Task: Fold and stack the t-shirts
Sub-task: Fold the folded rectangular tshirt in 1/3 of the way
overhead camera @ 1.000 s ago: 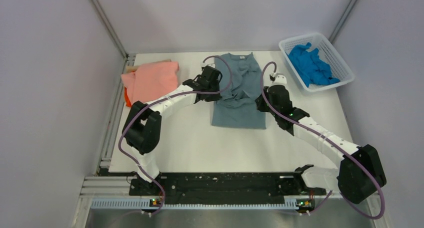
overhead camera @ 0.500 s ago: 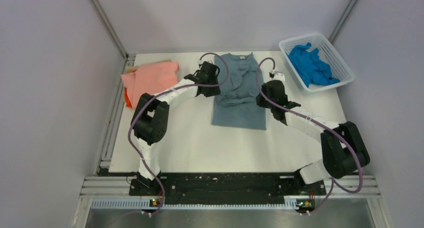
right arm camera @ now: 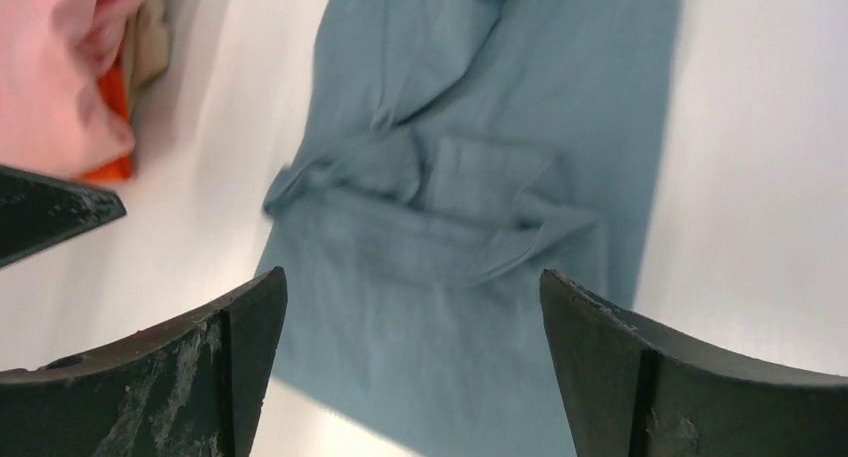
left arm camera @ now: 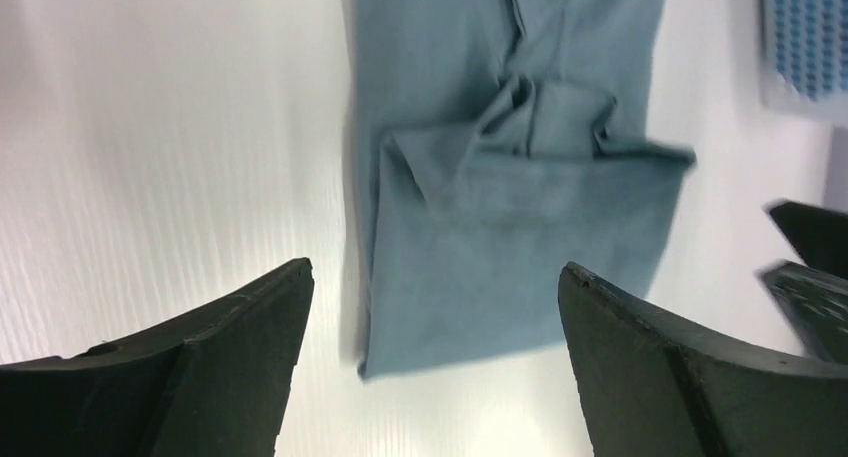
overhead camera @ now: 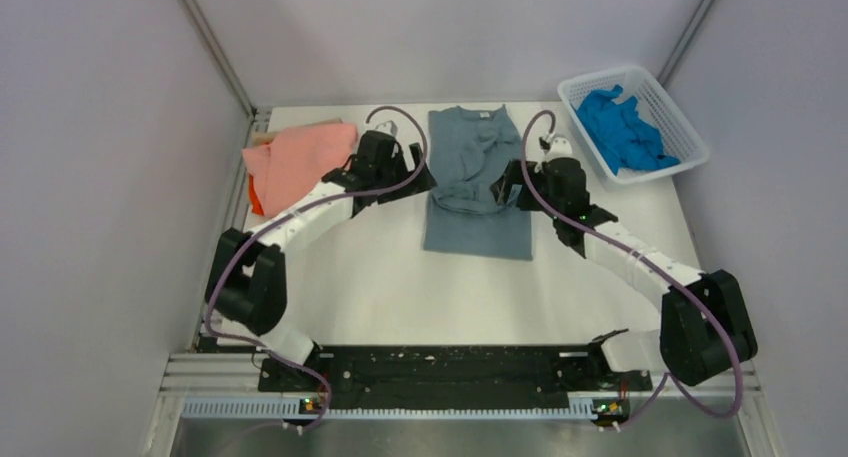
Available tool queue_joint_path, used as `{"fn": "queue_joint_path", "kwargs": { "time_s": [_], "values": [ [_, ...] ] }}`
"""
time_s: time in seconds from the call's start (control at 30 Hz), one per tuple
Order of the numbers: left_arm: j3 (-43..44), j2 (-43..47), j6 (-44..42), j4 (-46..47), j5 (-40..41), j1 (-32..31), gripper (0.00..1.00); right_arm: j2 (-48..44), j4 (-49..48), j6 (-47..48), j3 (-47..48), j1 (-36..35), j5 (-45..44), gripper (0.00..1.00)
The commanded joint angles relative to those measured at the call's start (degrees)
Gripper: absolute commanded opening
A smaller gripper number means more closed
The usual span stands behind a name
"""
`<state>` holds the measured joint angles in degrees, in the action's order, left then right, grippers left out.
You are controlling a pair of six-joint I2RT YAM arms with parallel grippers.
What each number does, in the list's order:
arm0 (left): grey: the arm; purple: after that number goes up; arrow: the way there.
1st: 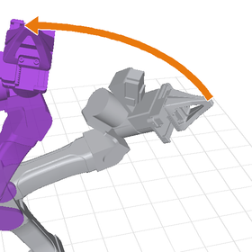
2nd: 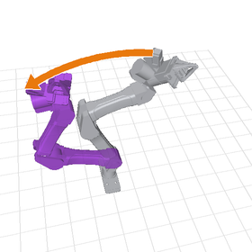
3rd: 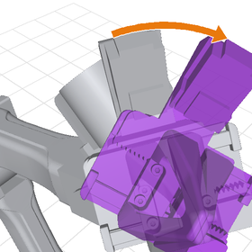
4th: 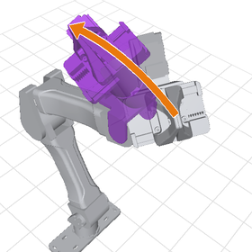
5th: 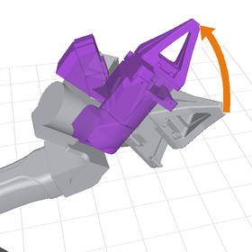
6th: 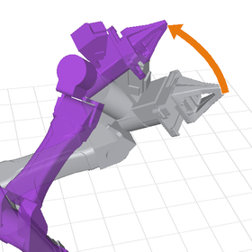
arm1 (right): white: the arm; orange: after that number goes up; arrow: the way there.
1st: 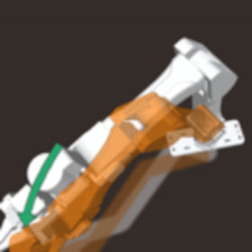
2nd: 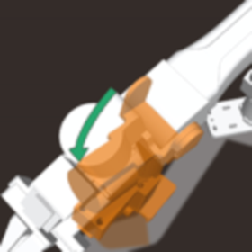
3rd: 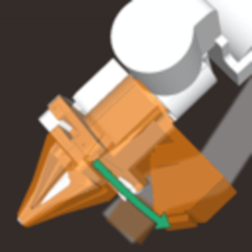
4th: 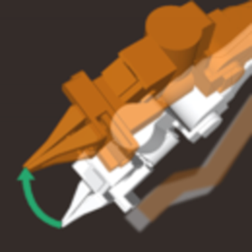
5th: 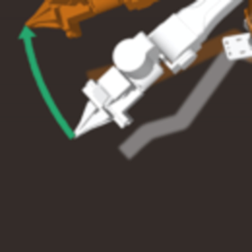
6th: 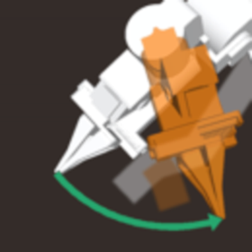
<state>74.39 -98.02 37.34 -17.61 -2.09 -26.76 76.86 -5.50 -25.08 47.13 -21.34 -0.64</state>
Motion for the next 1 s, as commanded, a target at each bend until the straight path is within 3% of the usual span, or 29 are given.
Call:
{"fn": "queue_joint_path", "kwargs": {
  "time_s": [0.0,0.13,0.53,0.8,0.97],
  "values": [
    [-13.8,10.7,2.0,14.0,-9.6,-2.0,0.96,-1.7,-2.3,0.7,-5.3,-5.0,8.7,0.94],
    [-21.5,12.7,1.3,23.5,-10.9,-6.0,0.98,2.6,-4.5,0.1,-5.5,-6.6,9.1,0.95],
    [-18.0,-2.3,-0.2,24.3,-12.0,-10.7,0.94,21.2,-6.9,-2.4,4.8,-6.5,4.0,0.95],
    [-22.5,-5.3,0.7,23.1,-10.0,-10.7,0.94,32.8,-9.4,-1.5,19.7,-4.7,-4.0,0.95],
    [-24.9,-3.9,2.0,22.7,-8.9,-10.7,0.94,40.2,-8.5,-1.7,33.9,-0.8,-2.9,0.94]
  ]
}}
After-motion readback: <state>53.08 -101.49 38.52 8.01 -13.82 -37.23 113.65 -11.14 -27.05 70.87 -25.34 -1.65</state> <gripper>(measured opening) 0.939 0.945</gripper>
